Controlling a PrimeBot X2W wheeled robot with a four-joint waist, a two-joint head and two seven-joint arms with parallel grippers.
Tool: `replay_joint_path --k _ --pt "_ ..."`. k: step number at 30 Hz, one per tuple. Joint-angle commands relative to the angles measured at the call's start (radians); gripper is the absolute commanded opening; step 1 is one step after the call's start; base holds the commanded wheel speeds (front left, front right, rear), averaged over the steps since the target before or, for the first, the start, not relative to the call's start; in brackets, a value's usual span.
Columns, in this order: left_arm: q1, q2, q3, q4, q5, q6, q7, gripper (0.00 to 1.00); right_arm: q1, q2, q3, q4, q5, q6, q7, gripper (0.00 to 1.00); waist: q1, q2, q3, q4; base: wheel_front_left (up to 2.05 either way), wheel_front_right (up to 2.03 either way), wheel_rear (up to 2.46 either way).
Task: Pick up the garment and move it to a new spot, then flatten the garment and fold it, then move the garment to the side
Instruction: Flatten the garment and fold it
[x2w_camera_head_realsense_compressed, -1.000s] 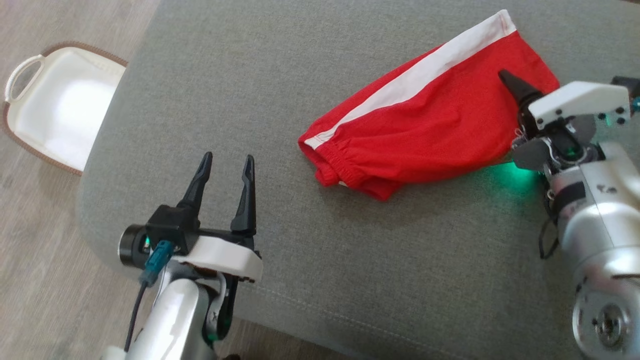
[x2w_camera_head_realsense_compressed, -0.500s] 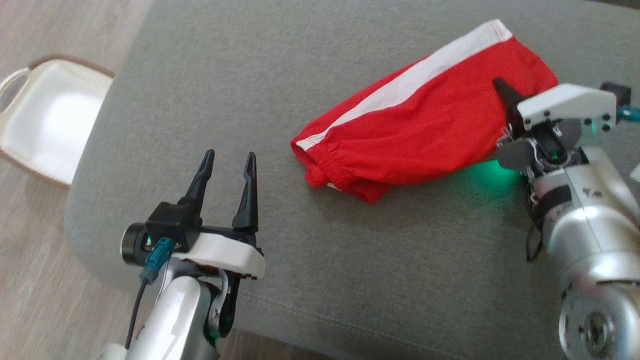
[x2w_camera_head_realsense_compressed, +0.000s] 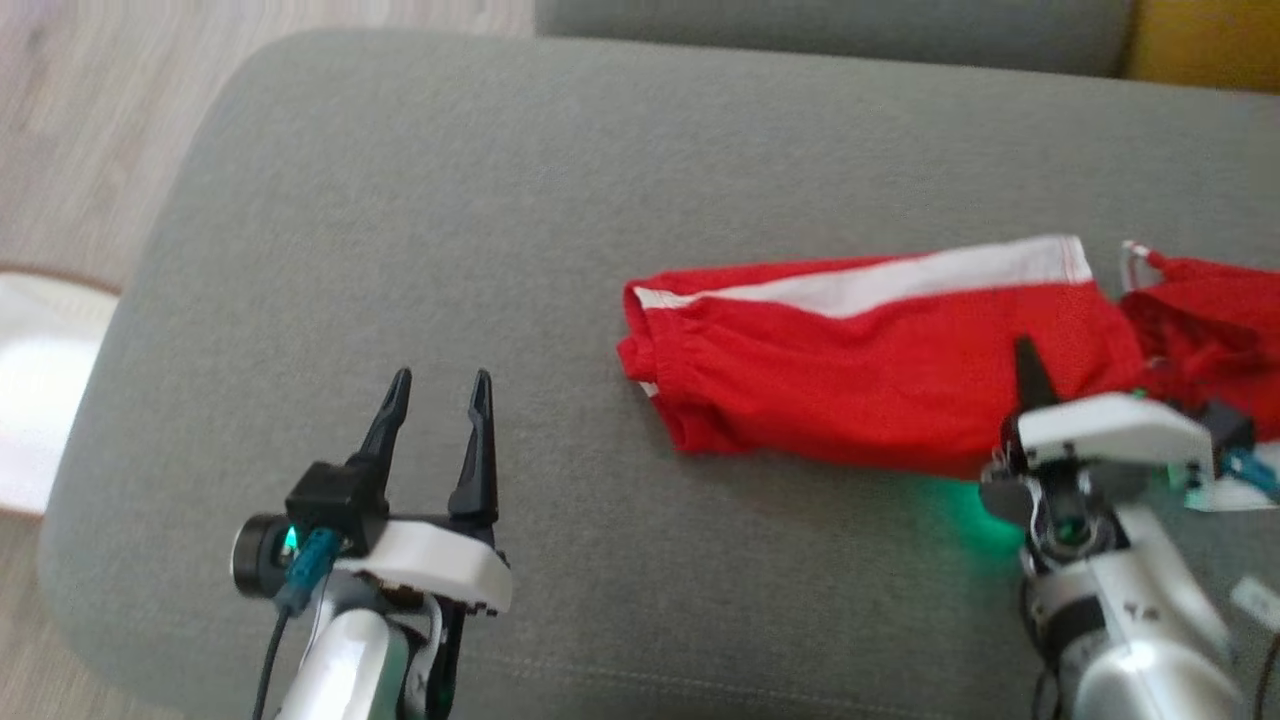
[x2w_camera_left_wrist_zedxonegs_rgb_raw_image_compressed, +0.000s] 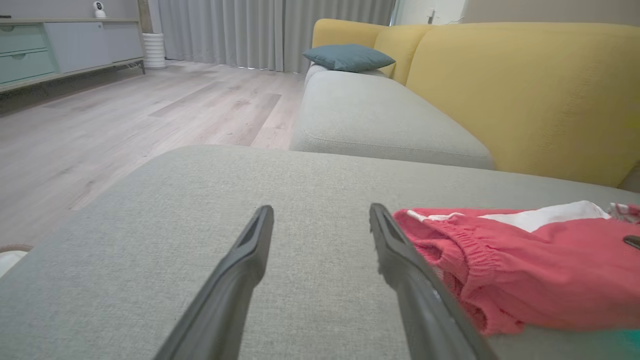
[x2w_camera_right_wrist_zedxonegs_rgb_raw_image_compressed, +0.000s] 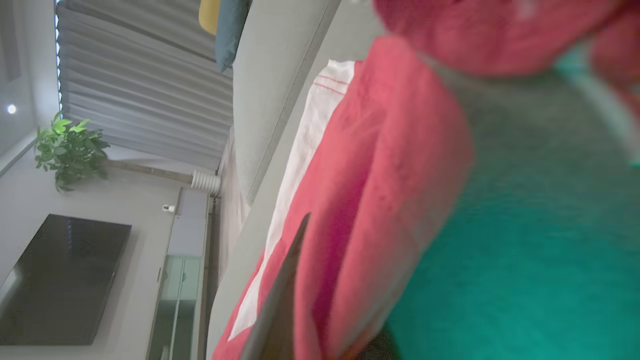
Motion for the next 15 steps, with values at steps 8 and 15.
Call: replay_joint_path --k 8,15 --pt "0.003 0.007 0.033 -0.027 0.021 -0.014 -0.005 1.00 0.077 0.011 0.071 -0.031 0.023 0.004 -0.125 0.00 0.0000 -0.0001 -0.060 -0.047 0.00 0.00 0.00" --pt "0.013 0.007 0.035 -0.020 0.031 -0.022 -0.005 1.00 0.053 0.011 0.156 -0.091 0.057 0.004 -0.195 0.00 0.0000 -0.0001 -0.078 -0.021 0.00 0.00 0.00"
